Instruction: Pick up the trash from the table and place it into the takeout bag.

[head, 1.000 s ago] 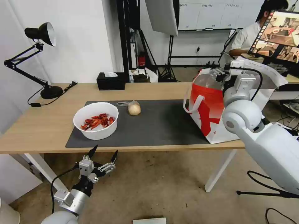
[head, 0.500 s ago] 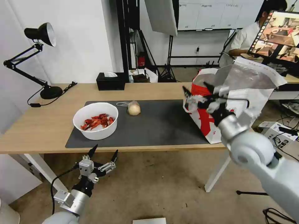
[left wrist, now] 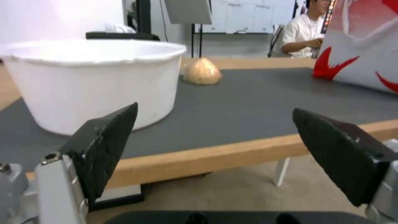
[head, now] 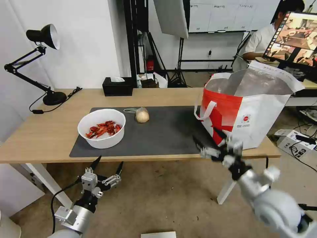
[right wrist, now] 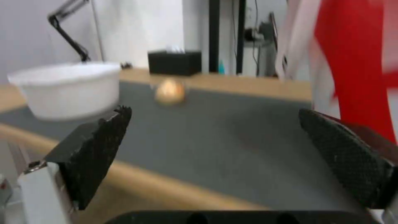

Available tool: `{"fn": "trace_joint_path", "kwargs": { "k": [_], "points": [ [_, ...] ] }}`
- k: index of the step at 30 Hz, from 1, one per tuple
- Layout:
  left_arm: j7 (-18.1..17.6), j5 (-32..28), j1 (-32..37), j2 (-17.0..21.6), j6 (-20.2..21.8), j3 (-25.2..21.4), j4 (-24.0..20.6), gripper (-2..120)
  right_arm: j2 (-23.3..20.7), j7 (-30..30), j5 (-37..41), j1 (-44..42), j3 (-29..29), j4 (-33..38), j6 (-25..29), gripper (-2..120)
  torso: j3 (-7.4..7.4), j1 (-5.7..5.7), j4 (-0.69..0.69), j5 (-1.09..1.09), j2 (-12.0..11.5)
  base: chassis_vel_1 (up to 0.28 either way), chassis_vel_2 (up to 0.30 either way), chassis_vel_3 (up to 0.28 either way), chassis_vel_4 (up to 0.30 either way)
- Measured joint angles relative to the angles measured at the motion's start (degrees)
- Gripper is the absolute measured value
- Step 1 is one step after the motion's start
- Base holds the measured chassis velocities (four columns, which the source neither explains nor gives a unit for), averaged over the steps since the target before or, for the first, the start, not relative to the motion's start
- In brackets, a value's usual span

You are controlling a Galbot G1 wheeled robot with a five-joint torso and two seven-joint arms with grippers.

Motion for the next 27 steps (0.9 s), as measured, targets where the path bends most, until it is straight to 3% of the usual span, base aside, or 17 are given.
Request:
{"fn": "trace_joint_path", "kwargs": {
  "k": [9,27],
  "points": [
    [0.03,0.39,1.51,-0.17,0.69,-0.80,1.52,100,4.63,0.59,-5.65,-2.96,-3.81,-4.21,2.32,100,0.01,0.01,0.01,0.00,-0.01,0.000,0.000,0.000,0.000],
    [0.16,1.07,2.68,-0.64,0.21,-0.78,1.01,100,5.06,1.28,-5.75,-1.69,-5.17,-5.41,1.94,100,0.01,0.01,0.01,0.00,-0.01,0.000,0.000,0.000,0.000]
  ]
}}
